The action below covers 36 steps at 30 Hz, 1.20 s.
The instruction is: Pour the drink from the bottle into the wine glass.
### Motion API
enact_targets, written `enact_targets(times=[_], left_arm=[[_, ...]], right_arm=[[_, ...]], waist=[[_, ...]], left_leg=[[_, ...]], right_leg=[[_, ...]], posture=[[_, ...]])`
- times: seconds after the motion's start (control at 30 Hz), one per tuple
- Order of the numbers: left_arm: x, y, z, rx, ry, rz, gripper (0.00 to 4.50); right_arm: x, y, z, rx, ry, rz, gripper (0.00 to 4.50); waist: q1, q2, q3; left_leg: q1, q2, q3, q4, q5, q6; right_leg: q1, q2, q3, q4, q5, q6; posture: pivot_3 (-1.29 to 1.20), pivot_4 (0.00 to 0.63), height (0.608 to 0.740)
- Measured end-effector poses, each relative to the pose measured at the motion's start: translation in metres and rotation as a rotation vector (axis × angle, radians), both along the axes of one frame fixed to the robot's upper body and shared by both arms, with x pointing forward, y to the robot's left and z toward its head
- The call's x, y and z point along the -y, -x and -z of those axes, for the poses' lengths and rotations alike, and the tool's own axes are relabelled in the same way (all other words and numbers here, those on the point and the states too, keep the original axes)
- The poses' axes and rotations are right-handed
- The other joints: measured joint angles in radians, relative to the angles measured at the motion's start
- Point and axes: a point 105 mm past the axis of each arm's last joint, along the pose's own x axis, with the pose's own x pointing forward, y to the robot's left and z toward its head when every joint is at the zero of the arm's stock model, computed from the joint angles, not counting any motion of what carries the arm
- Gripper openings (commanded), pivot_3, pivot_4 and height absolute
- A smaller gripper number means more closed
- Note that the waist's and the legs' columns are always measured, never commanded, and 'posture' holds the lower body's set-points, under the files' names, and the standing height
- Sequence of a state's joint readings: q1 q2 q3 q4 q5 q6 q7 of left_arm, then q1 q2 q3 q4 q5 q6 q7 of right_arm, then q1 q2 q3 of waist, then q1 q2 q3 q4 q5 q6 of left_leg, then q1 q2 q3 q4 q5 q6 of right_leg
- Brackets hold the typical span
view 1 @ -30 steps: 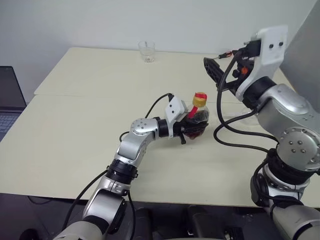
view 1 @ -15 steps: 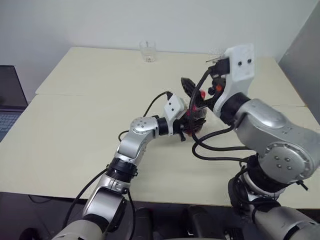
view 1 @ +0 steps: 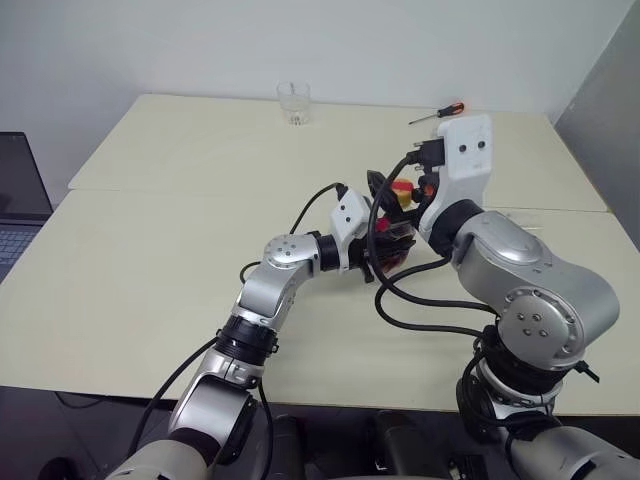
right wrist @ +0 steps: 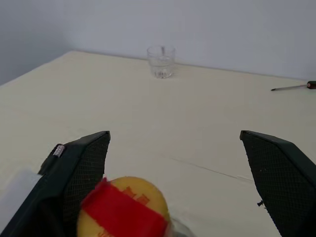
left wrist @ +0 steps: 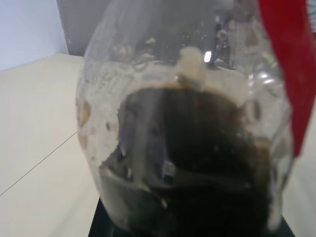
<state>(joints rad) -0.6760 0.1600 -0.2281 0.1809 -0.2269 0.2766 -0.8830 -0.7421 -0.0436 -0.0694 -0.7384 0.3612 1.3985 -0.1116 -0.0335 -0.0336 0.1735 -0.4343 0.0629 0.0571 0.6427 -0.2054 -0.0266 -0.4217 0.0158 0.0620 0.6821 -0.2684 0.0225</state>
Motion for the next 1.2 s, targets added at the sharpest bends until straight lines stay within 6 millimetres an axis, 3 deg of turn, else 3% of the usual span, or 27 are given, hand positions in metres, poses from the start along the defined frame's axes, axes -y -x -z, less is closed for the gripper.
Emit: enact_targets(times=[0.5,1.2], left_arm=[[0.003,0.004,0.007,-0.013,-0.017,0.012,1.06],[-0.002,0.005,0.012,-0.014,-0.027,0.003,1.06]], right_arm=[[0.009,0.004,0.004,0.025,0.030,0.010,4.50],[0.019,0.019,0.000,0.016,-0.089,-0.094,4.50]], waist=[[0.000,0.000,0.000],[0.000,0.000,0.000]], left_leg=[[0.000,0.000,0.000,0.000,0.000,0.000],[0.000,0.000,0.000,0.000,0.000,0.000]], right_leg=[[0.000,0.000,0.000,0.000,0.000,0.000],[0.000,0.000,0.000,0.000,0.000,0.001]], posture=[[0.00,0.150,0.740],[0.00,0.150,0.740]])
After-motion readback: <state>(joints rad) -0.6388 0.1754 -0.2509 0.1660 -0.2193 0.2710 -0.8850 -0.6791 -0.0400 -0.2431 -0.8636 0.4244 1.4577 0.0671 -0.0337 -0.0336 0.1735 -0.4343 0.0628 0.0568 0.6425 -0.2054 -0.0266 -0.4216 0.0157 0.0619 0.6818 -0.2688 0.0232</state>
